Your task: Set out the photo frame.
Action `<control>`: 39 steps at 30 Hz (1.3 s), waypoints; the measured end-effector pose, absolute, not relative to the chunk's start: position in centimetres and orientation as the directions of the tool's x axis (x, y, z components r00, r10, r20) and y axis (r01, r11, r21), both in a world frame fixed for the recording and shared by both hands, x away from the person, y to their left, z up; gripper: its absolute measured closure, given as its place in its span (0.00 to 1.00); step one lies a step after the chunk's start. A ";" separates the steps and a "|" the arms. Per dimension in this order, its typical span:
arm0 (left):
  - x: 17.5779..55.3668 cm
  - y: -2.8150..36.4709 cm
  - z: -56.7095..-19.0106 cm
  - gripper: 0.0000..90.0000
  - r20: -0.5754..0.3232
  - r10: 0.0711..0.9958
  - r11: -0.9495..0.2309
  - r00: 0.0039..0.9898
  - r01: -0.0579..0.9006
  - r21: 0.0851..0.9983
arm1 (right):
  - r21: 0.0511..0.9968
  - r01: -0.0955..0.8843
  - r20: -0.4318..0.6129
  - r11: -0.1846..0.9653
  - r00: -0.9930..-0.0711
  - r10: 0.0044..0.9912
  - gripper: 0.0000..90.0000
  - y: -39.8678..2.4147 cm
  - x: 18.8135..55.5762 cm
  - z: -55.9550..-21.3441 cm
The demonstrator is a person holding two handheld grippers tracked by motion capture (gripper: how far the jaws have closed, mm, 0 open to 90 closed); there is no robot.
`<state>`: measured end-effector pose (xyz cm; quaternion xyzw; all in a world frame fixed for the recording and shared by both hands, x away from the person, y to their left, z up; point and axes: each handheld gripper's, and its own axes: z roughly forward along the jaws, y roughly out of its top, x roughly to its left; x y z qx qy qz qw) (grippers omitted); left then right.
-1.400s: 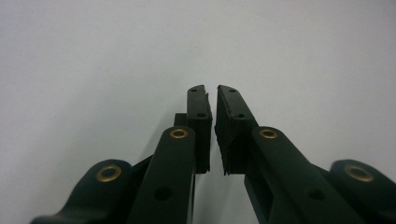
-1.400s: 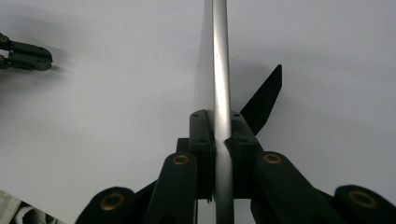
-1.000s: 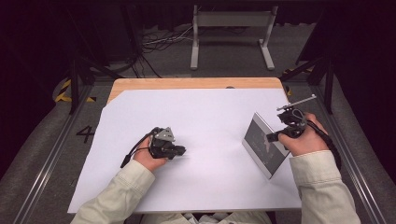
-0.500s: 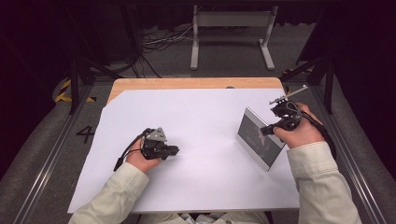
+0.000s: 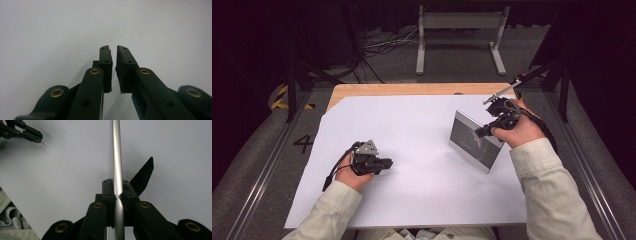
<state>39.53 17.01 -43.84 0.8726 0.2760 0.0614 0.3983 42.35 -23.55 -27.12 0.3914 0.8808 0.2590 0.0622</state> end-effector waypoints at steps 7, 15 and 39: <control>39.2 17.8 -43.9 0.92 -0.121 0.548 -0.517 0.828 0.449 0.729 | 0.516 0.589 0.077 0.622 -0.755 0.651 0.93 -21.9 43.3 -27.0; 39.3 17.8 -43.9 0.92 -0.127 0.546 -0.516 0.828 0.452 0.727 | 0.534 0.507 0.063 0.677 -0.822 0.566 0.93 -20.8 43.9 -27.1; 39.6 17.7 -44.0 0.90 -0.141 0.540 -0.517 0.830 0.459 0.722 | 0.530 0.295 0.061 0.795 -0.948 0.311 0.93 -18.6 45.0 -27.9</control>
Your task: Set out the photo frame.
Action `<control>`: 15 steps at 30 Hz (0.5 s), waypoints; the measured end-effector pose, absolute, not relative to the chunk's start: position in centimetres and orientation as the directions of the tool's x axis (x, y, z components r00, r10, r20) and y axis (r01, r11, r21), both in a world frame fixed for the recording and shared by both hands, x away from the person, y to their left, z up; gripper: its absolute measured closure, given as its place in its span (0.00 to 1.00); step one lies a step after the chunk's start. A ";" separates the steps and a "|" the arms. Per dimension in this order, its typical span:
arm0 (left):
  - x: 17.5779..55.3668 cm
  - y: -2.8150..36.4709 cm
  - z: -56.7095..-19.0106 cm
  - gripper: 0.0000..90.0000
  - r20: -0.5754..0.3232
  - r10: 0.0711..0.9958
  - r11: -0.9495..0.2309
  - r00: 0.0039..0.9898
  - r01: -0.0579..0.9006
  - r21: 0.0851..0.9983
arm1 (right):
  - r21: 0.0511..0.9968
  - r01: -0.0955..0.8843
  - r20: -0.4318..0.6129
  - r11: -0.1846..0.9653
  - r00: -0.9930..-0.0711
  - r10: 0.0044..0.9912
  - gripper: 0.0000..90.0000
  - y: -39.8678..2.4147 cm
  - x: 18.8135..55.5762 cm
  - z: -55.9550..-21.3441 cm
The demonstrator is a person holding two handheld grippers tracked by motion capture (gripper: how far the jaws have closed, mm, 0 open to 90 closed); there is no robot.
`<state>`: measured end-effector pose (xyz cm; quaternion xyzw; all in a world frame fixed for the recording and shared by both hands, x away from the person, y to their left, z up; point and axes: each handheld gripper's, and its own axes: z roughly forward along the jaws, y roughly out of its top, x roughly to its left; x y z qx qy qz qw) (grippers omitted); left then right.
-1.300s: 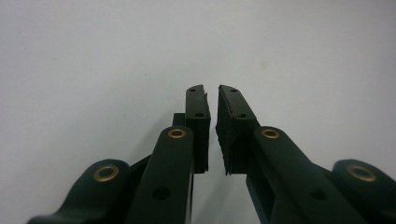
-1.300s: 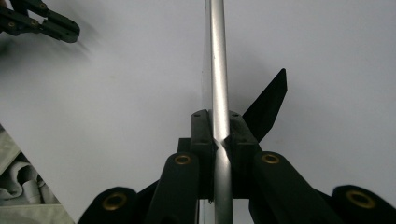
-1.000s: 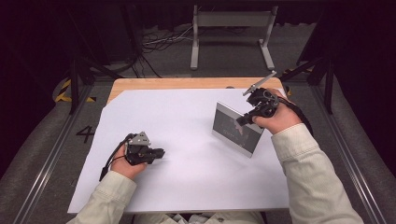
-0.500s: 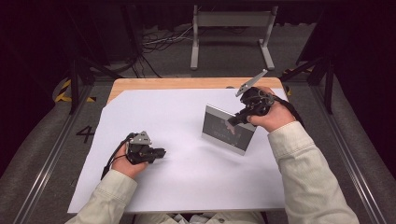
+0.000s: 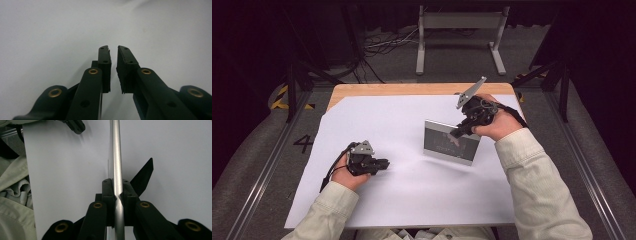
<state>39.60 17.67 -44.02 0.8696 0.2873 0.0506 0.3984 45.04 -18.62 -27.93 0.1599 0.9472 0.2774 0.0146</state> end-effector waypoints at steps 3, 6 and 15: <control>39.6 17.7 -44.0 0.90 -0.140 0.540 -0.521 0.830 0.461 0.718 | 0.533 0.267 0.060 0.803 -0.959 0.278 0.93 -18.4 45.3 -28.2; 39.6 17.8 -44.1 0.90 -0.142 0.542 -0.520 0.828 0.464 0.718 | 0.537 0.229 0.048 0.812 -0.969 0.241 0.93 -18.2 45.5 -28.4; 39.5 17.7 -44.2 0.90 -0.150 0.543 -0.519 0.826 0.470 0.714 | 0.534 0.137 0.042 0.834 -0.990 0.136 0.93 -17.1 45.9 -29.1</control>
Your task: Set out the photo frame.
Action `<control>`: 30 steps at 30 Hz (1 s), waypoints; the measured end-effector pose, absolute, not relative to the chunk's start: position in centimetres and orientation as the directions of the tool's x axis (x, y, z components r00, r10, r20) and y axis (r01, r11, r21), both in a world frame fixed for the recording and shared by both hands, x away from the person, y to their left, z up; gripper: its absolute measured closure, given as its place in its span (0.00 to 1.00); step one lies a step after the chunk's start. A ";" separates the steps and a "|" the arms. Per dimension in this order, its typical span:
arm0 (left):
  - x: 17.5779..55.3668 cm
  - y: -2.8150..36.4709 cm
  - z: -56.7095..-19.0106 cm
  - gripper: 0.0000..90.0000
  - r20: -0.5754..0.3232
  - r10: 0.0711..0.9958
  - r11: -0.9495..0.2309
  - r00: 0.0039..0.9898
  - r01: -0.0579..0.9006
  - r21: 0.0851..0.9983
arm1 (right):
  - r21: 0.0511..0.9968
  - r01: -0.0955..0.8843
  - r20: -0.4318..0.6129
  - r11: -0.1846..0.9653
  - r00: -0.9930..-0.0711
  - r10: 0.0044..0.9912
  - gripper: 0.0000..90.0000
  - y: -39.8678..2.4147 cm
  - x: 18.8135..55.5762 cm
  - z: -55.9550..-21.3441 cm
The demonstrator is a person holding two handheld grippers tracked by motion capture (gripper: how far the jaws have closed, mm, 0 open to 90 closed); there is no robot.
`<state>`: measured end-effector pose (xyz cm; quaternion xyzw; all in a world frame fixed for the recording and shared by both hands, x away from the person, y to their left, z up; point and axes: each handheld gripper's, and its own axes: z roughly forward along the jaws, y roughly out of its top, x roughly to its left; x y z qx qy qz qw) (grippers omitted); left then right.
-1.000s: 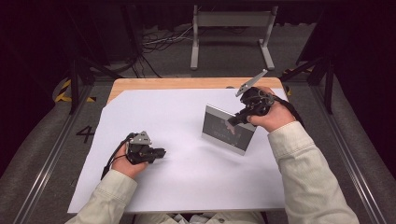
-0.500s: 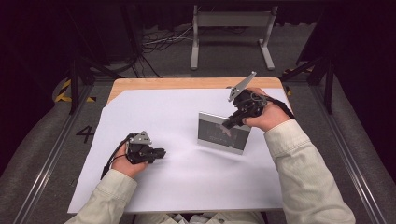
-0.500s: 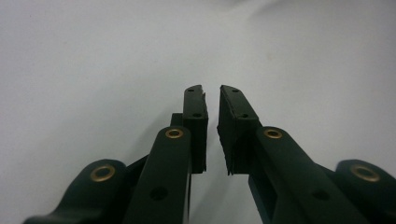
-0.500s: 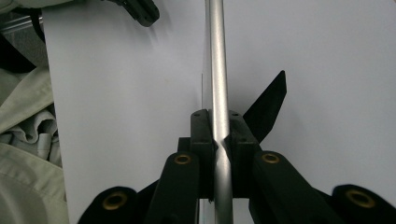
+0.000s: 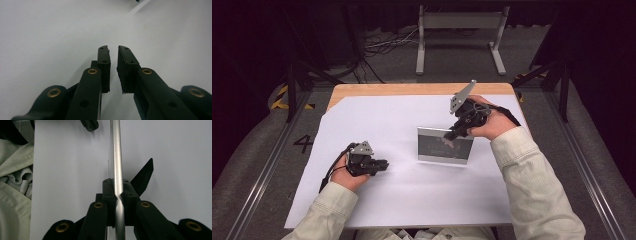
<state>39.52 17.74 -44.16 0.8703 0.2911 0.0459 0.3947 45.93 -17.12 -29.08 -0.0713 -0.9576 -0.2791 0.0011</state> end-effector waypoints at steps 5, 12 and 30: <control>39.6 17.7 -44.2 0.90 -0.147 0.538 -0.525 0.830 0.467 0.712 | 0.521 0.111 0.043 0.846 -0.994 0.104 0.93 -16.8 46.1 -29.5; 39.7 17.6 -44.3 0.89 -0.153 0.538 -0.525 0.829 0.472 0.708 | 0.510 0.089 0.059 0.855 -0.996 0.068 0.93 -16.4 46.3 -29.8; 39.9 17.4 -44.3 0.89 -0.152 0.535 -0.526 0.831 0.469 0.709 | 0.457 0.031 -0.044 0.889 -0.997 0.057 0.85 -16.6 46.9 -30.1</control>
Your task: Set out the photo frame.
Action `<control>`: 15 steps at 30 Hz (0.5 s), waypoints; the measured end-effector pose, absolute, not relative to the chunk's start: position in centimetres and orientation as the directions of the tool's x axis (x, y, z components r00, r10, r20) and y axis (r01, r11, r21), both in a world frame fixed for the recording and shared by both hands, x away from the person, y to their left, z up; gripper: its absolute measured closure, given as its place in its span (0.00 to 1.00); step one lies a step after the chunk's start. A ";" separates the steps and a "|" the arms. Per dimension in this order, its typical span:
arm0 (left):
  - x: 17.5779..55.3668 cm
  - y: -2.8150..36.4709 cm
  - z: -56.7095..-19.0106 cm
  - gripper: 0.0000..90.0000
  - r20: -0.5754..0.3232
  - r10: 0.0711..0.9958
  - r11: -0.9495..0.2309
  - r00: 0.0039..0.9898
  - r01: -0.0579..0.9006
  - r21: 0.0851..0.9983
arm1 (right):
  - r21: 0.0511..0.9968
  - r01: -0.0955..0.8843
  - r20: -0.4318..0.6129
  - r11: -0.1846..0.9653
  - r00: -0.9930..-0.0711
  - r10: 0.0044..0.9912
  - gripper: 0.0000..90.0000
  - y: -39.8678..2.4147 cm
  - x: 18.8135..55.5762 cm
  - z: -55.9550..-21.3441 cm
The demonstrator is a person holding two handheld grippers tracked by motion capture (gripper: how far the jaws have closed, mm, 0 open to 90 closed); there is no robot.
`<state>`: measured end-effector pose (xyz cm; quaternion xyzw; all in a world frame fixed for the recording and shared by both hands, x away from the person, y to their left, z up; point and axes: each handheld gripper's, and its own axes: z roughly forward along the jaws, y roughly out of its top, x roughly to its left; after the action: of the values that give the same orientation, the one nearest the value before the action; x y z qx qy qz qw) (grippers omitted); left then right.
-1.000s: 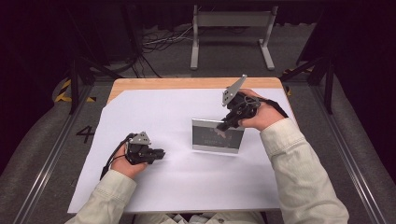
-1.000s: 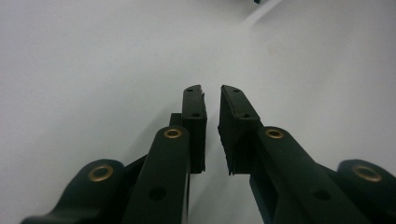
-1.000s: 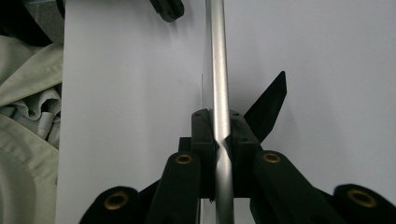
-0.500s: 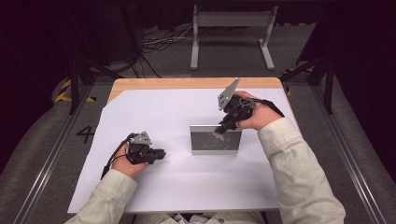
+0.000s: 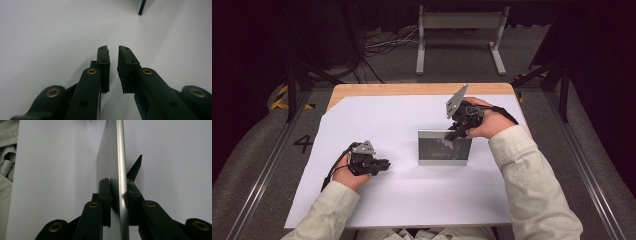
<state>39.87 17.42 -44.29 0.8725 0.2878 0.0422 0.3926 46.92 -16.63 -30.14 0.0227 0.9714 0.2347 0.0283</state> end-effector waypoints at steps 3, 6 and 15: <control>39.9 17.4 -44.3 0.89 -0.157 0.535 -0.523 0.830 0.471 0.711 | 0.454 0.021 -0.099 0.891 -0.992 0.073 0.81 -16.7 47.0 -30.1; 39.9 17.4 -44.3 0.89 -0.157 0.535 -0.521 0.830 0.471 0.712 | 0.471 0.017 -0.144 0.882 -0.985 0.096 0.72 -16.9 47.0 -29.8; 39.9 17.4 -44.3 0.89 -0.156 0.535 -0.519 0.830 0.470 0.714 | 0.536 0.035 -0.174 0.843 -0.973 0.150 0.59 -18.1 46.2 -28.9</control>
<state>39.93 17.42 -44.25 0.8706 0.2886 0.0416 0.3962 46.20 -18.09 -28.88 0.0484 0.9543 0.2757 0.1049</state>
